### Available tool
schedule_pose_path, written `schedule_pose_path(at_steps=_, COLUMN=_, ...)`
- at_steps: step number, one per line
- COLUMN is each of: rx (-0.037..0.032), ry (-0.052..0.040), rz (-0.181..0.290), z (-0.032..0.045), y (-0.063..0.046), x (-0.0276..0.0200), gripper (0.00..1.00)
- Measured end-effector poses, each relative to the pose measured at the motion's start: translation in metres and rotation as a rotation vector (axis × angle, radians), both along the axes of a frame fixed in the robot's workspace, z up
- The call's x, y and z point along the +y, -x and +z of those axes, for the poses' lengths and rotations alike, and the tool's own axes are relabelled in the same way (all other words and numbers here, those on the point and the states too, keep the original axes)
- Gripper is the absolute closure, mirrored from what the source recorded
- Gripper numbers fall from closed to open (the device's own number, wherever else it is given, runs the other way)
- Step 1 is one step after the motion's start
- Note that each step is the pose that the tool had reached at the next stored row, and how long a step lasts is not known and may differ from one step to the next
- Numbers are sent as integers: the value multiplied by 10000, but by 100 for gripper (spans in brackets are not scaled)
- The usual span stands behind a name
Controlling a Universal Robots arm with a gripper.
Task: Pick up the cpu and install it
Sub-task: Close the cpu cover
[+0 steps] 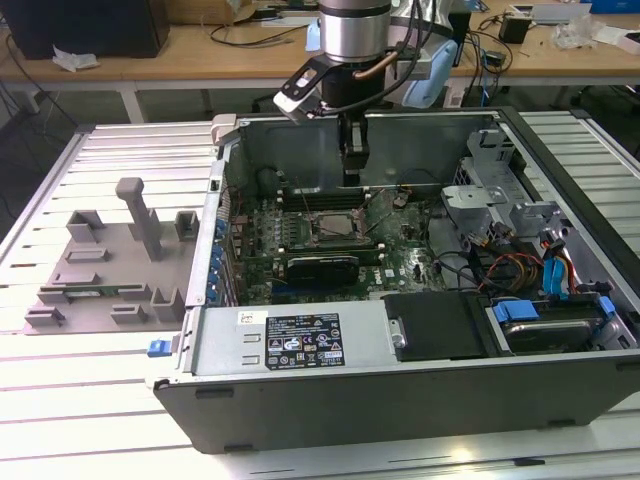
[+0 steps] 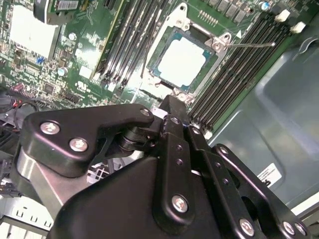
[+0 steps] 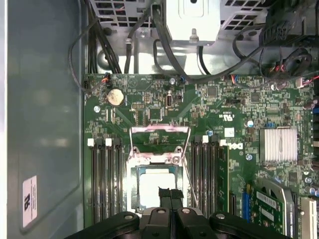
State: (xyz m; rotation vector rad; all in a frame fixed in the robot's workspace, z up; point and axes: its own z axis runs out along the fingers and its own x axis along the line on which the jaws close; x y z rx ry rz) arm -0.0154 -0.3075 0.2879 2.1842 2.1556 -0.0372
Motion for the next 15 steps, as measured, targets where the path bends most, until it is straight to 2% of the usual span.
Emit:
schedule_pose_path(at_steps=9, rx=1, ry=0, rz=0, z=0, y=-201, x=0, gripper=89)
schedule_pose_path(at_steps=15, rx=0, ry=0, rz=-2, z=0, y=-433, x=0, gripper=89)
